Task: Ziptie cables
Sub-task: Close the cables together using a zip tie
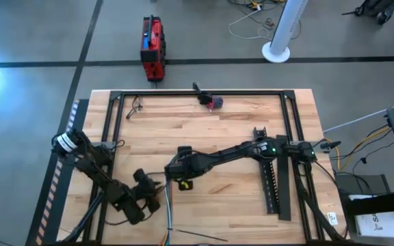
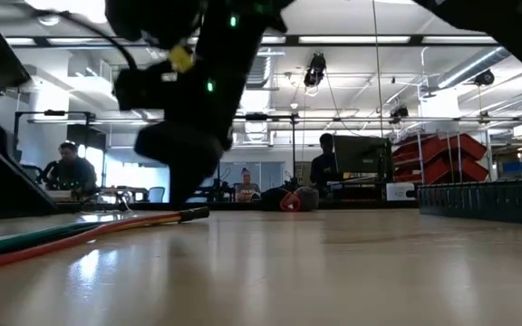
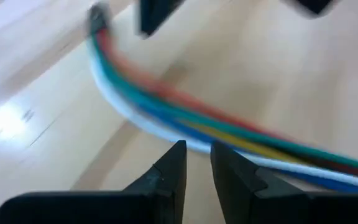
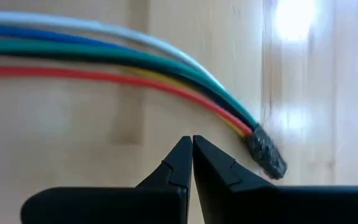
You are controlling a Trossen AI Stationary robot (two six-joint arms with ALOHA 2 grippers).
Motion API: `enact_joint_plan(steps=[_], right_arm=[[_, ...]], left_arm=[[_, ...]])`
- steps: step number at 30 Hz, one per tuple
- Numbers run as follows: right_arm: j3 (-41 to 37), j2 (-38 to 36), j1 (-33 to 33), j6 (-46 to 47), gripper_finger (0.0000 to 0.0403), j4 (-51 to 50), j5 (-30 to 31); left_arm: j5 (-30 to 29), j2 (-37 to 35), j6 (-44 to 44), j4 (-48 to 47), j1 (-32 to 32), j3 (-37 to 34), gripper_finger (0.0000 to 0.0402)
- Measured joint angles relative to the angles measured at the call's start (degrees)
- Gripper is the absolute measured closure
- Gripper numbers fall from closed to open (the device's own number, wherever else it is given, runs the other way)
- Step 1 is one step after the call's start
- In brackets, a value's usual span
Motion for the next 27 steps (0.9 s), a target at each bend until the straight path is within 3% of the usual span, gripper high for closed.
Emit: enact_joint_plan(steps=[5, 11, 21, 27], right_arm=[[-1.79, 1.48, -3.57, 0.16, 0.0401, 1.33, -0.95], [-1.81, 2.28, -7.04, -2.49, 0.04, 5.15, -3.48], [0.63, 2.98, -8.67, -7.83, 0.04, 15.55, -3.15], [1.52, -0.62, -4.92, -9.46, 0.04, 11.43, -2.18]], left_arm=[[2.12, 3.36, 0.66, 6.55, 4.46, -2.16, 0.0343], [0.21, 6.49, 11.48, 17.39, 6.25, -1.69, 0.0343], [2.25, 6.43, 15.97, 17.88, 6.57, -0.12, 0.0342], [4.66, -1.21, 14.34, 6.47, 6.09, -0.07, 0.0342]])
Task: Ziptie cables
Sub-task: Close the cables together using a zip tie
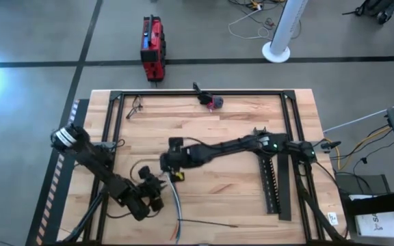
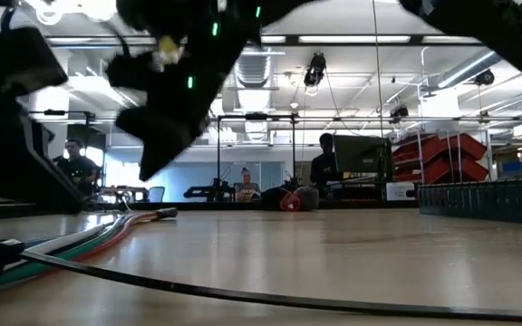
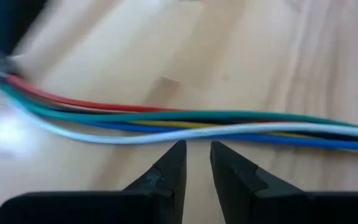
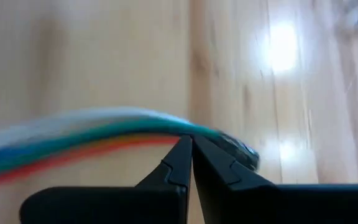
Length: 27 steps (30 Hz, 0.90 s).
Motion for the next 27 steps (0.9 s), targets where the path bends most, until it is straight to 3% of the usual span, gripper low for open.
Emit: enact_joint_plan(steps=[7, 10, 16, 23, 27], right_arm=[[0.03, -3.93, 10.11, 4.45, 0.04, -0.43, 14.29], [0.03, -4.04, 14.79, 9.55, 0.04, 0.13, 17.23], [-1.42, -3.63, 23.37, 15.27, 0.04, 5.34, 23.41], [-2.63, -3.47, 32.38, 19.51, 0.0391, 7.66, 33.7], [-2.89, -3.47, 34.5, 25.15, 0.0366, 7.48, 34.14]], left_arm=[[-5.26, -12.01, -10.56, -17.08, 1.27, -0.9, 0.0342], [-5.2, -16.17, -13.49, -18.77, 4.9, -2.65, 0.034], [2.64, -19.68, -8.31, -14.77, 17.17, -5.37, 0.0309], [11.21, -18.77, 3.52, -3.74, 33.22, -5.93, 0.0228], [18.28, -17.8, 5.3, -1.23, 40.6, -6.03, 0.0185]])
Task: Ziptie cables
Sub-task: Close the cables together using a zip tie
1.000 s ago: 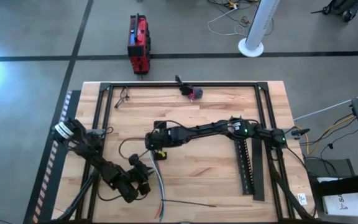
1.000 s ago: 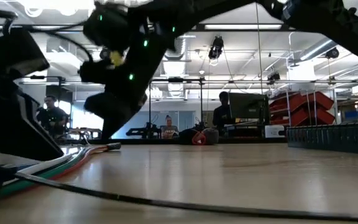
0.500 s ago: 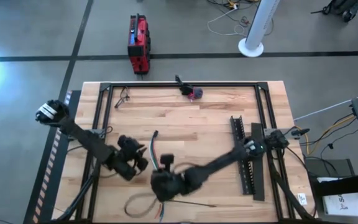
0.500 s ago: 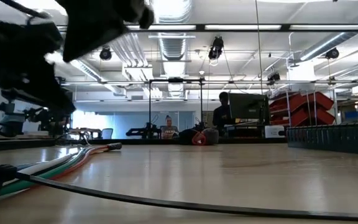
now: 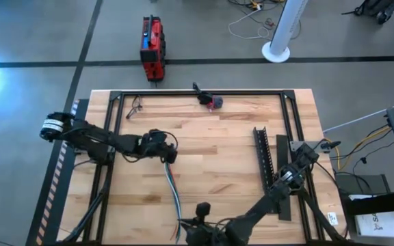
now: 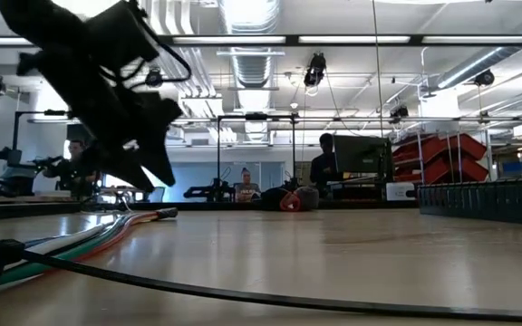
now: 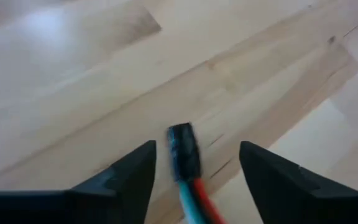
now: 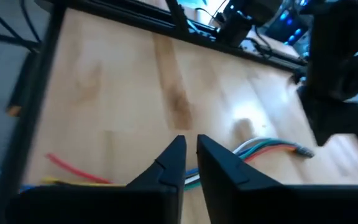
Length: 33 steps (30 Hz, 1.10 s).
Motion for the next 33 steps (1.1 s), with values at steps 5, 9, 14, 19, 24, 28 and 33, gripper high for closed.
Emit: enact_joint_plan(steps=[5, 9, 14, 19, 24, 28, 33], right_arm=[[-1.35, 0.0, 0.84, 4.89, 0.0325, -0.09, 0.05], [-2.9, -0.02, 0.56, 8.55, 0.0297, 0.02, 0.06], [-3.96, -0.02, 0.18, 9.95, 0.0274, -0.11, 0.46], [-3.91, -0.13, -0.16, 6.66, 0.0268, -3.93, 2.37], [-2.18, -3.85, -0.05, 10.87, 0.0277, -14.87, 8.14], [-2.11, -6.03, 0.06, 14.99, 0.0283, -18.31, 9.12], [-2.35, -6.42, 0.75, 14.17, 0.028, -18.25, 13.27]], left_arm=[[4.38, 3.8, 0.82, 3.82, 2.16, -0.52, 0.0159], [2.62, 9.45, 0.83, 4.73, 2.19, -0.44, 0.0165], [-1.97, 16.26, 0.87, 7.19, 2.11, -0.29, 0.0197], [-4.76, 19.11, 4.21, 9.41, 1.92, -0.22, 0.029], [-4.6, 16.1, 4.97, 9.3, 1.19, -0.37, 0.0374], [-2.65, 9.52, 8.67, 7.29, 0.56, 0.52, 0.0374], [-5.11, -2.19, 15.4, 8.92, -2.24, 4.28, 0.0374]])
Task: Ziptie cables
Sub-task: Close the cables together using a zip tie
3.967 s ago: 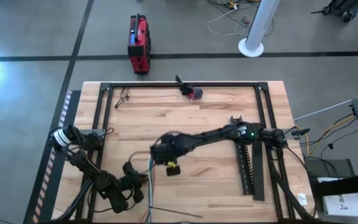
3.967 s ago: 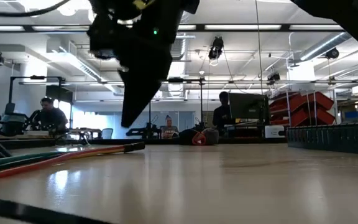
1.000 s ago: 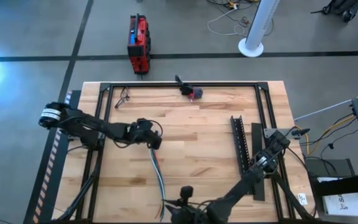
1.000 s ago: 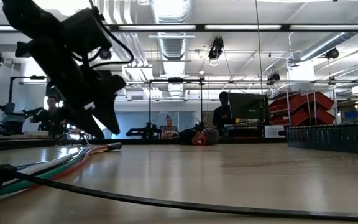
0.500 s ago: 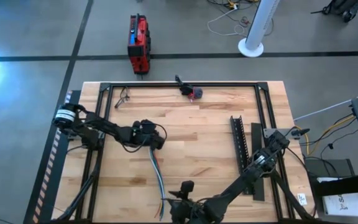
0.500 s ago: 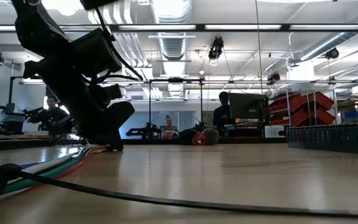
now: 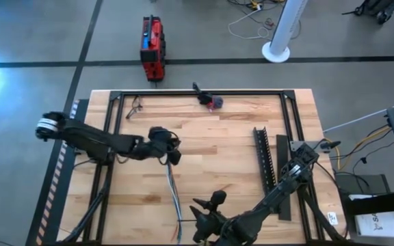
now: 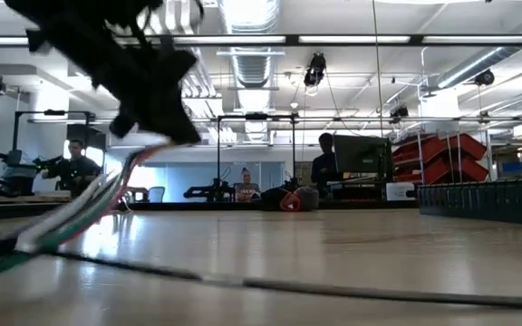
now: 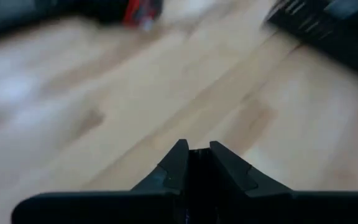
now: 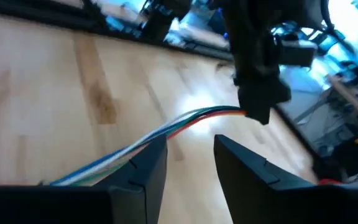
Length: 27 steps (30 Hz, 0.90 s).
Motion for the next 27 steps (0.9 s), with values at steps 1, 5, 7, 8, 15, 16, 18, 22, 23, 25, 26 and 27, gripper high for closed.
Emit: enact_joint_plan(steps=[1, 5, 7, 8, 15, 16, 18, 22, 23, 25, 26, 27], right_arm=[[-0.02, -0.16, 0.17, -0.1, 0.0279, -0.03, 0.48], [-0.11, -0.16, 0.38, -0.15, 0.0279, -0.04, -0.18], [-0.13, -0.16, 0.33, -0.15, 0.0282, 0.0, -0.24], [-0.13, -0.16, 0.33, -0.28, 0.0284, -0.05, 0.68], [-0.31, -5.12, 0.91, -1.68, 0.0297, -7.68, 10.22], [-0.32, -6.54, 0.71, -1.68, 0.0299, -8.65, 10.19], [-0.91, -8.75, -0.06, -1.81, 0.0299, -10.65, 9.09], [-3.0, -11.91, -2.0, -5.58, 0.03, -10.52, 2.83], [-3.29, -12.46, -2.44, -6.72, 0.03, -9.9, 1.5], [-3.49, -13.11, -3.38, -9.76, 0.03, -8.07, -1.69], [-3.57, -13.23, -3.64, -11.74, 0.03, -6.94, -3.52], [-3.76, -13.22, -4.06, -14.2, 0.03, -5.04, -5.75]], left_arm=[[-0.89, -1.76, 1.45, -0.19, -0.88, 0.82, 0.0374], [-3.45, -9.25, 6.98, 0.6, -4.95, 5.02, 0.0374], [-3.99, -11.8, 8.78, 0.8, -6.9, 6.89, 0.0374], [-4.39, -12.53, 9.67, 0.34, -8.0, 7.78, 0.0374], [-7.2, -12.89, 17.25, 2.23, -15.92, 16.1, 0.0374], [-7.74, -12.2, 18.71, 2.31, -16.84, 17.27, 0.0374], [-8.86, -10.49, 21.85, 3.46, -18.11, 20.15, 0.0374], [-10.69, -7.42, 27.74, 4.4, -19.61, 25.73, 0.0374], [-11.05, -6.77, 29.01, 4.49, -19.78, 27.02, 0.0374], [-11.47, -5.81, 31.67, 4.78, -20.0, 29.23, 0.0374], [-11.37, -5.41, 32.75, 6.17, -20.06, 30.24, 0.0374], [-11.32, -5.33, 33.93, 7.03, -20.26, 31.12, 0.0374]])
